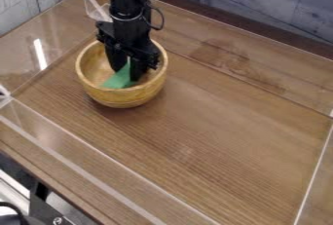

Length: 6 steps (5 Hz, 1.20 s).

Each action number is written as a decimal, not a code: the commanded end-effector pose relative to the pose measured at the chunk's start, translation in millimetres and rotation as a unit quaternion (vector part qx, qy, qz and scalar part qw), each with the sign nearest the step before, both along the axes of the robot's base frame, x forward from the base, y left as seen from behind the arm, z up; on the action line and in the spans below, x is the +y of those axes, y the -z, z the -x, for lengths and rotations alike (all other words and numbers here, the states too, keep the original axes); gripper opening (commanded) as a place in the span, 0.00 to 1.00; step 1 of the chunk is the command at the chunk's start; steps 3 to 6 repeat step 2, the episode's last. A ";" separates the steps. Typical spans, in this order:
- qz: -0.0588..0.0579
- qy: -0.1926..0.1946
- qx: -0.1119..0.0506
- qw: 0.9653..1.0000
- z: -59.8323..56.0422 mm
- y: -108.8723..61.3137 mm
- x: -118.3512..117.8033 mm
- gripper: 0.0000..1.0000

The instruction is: Put green stick into wooden bowl

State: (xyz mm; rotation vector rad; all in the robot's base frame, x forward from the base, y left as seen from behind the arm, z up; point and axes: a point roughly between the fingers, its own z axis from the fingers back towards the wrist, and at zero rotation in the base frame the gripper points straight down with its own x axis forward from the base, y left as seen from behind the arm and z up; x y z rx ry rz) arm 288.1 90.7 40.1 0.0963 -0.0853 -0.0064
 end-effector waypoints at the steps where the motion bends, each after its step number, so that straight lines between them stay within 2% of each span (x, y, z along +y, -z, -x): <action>1: 0.004 -0.010 -0.005 1.000 -2.1 -4.5 -3.6 0.00; 2: 0.008 -0.014 -0.005 1.000 -2.5 -5.6 -5.4 0.00; 6: 0.008 -0.014 -0.005 1.000 -2.5 -5.6 -5.4 0.00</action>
